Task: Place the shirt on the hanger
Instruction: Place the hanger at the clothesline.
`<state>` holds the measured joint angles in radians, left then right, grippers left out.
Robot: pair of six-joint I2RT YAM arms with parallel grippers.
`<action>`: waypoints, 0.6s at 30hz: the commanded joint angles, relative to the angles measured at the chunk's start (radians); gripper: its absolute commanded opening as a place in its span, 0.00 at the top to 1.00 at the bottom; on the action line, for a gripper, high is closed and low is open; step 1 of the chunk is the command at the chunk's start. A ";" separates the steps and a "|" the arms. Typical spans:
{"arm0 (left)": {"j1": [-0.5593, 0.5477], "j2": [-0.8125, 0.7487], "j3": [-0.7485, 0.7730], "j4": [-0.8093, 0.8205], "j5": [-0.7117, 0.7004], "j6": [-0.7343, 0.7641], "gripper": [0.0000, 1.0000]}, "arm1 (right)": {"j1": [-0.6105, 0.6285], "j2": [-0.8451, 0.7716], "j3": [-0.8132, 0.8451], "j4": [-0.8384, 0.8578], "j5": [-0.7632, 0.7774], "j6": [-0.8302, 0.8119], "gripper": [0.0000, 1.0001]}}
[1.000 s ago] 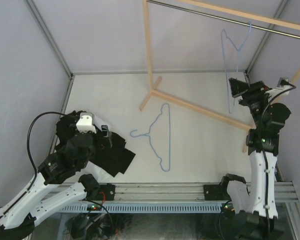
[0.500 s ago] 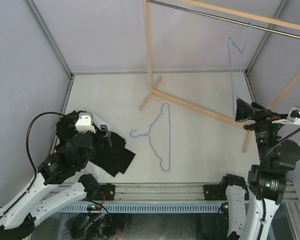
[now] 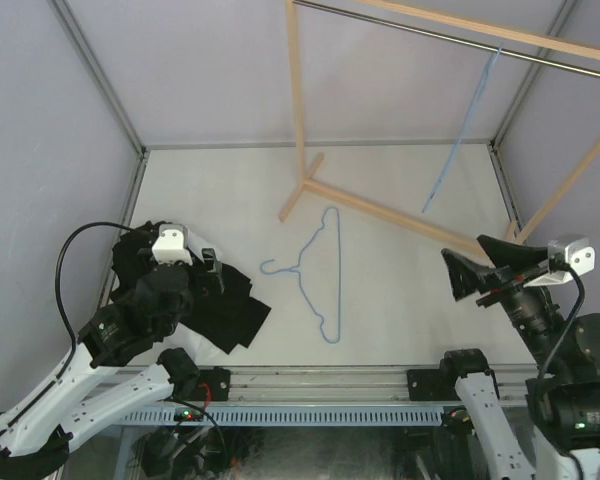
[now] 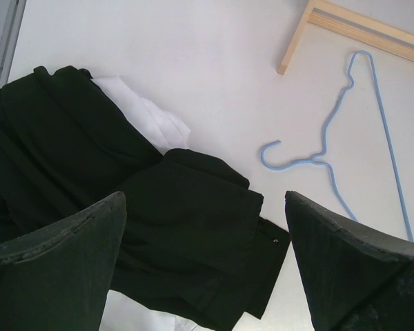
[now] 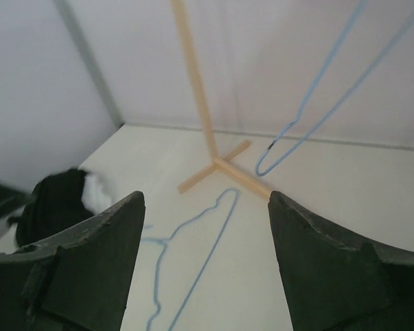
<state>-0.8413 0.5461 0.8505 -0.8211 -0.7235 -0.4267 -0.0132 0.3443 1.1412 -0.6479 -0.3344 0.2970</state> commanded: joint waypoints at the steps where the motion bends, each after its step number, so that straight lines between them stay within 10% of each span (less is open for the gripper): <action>1: 0.005 -0.005 -0.001 0.016 -0.018 -0.026 0.00 | 0.248 0.039 0.061 -0.139 0.058 -0.240 0.28; 12: 0.005 0.005 -0.017 -0.028 -0.020 -0.152 0.00 | 0.882 0.106 0.069 -0.333 0.619 -0.408 0.24; 18: 0.005 -0.001 -0.029 -0.104 -0.103 -0.328 0.00 | 0.947 0.214 0.025 -0.289 0.667 -0.302 0.25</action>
<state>-0.8413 0.5461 0.8371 -0.8734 -0.7525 -0.5999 0.9195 0.4927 1.1957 -0.9707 0.2321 -0.0593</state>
